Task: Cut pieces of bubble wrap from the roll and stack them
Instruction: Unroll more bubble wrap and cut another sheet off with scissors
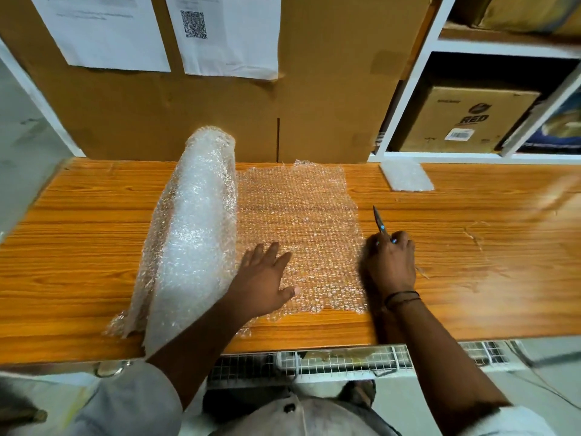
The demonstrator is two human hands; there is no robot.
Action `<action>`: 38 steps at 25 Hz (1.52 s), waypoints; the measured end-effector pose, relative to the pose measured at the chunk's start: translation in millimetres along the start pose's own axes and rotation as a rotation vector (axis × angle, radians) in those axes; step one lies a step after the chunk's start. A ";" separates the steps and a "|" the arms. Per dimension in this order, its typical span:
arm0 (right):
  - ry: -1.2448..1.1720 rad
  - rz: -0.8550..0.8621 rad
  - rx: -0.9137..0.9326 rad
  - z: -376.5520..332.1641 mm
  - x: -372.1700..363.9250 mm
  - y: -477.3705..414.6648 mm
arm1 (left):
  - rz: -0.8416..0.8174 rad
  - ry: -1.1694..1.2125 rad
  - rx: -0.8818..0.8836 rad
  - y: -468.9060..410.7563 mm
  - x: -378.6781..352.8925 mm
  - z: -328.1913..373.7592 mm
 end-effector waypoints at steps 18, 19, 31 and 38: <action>-1.147 -0.457 -0.489 -33.5 52.9 74.0 | 0.219 0.190 -0.143 32.7 -22.4 14.6; -1.338 -0.512 -0.577 -42.8 58.0 87.6 | 0.254 0.192 -0.144 34.1 -24.3 16.3; -1.668 -0.890 -0.615 -35.2 73.1 186.5 | 0.443 0.146 -0.152 35.3 -33.7 36.6; -1.408 -0.837 -0.518 -26.9 84.7 211.8 | 0.509 0.128 -0.047 39.7 -39.7 49.9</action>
Point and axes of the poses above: each hand's wrist, its own y-axis away from the middle knuckle, its own x-axis out of the back of the hand, z = x × y, the point moved 1 cm from there along -y, towards the middle knuckle, and after that the axes turned 1 degree about x, right-handed, at the moved point
